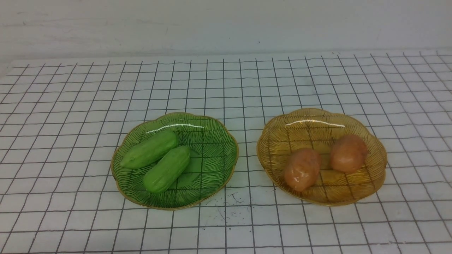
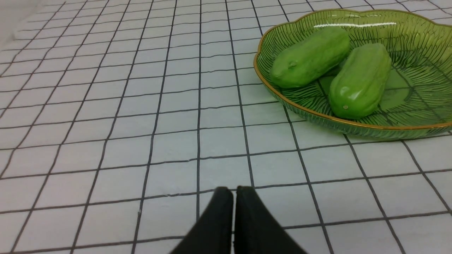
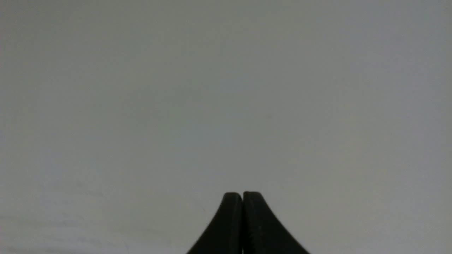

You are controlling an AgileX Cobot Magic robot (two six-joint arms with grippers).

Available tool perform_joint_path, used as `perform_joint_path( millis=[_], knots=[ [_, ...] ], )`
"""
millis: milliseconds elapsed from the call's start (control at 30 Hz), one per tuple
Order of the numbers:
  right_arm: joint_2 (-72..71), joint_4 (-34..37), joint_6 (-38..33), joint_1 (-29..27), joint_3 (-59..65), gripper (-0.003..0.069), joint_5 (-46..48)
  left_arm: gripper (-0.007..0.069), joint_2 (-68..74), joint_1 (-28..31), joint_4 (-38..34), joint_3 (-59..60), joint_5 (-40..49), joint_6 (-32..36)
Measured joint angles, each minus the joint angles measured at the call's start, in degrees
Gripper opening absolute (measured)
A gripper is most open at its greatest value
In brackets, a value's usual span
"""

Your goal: Put different types of vegetables on the plate.

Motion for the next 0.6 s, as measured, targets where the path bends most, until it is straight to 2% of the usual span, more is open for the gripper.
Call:
perform_joint_path(
  millis=[133,200,300,400,600],
  knots=[
    [0.0,-1.75,-0.05,-6.28,5.47,-0.0014,4.41,-0.0008,0.0,0.0,-0.02,0.0,0.0,0.0],
    [0.0,-3.16,-0.05,-10.83,11.01,-0.0014,6.0,-0.0008,0.0,0.0,-0.02,0.0,0.0,0.0],
    [0.0,-4.7,-0.05,-14.55,19.09,-0.0014,6.89,-0.0008,0.0,0.0,-0.02,0.0,0.0,0.0],
    [0.05,-4.87,-0.05,-15.79,21.47,-0.0014,10.96,-0.0008,0.0,0.0,-0.02,0.0,0.0,0.0],
    [0.11,-4.87,-0.05,-16.09,21.34,-0.0014,11.78,-0.0008,0.0,0.0,-0.02,0.0,0.0,0.0]
  ],
)
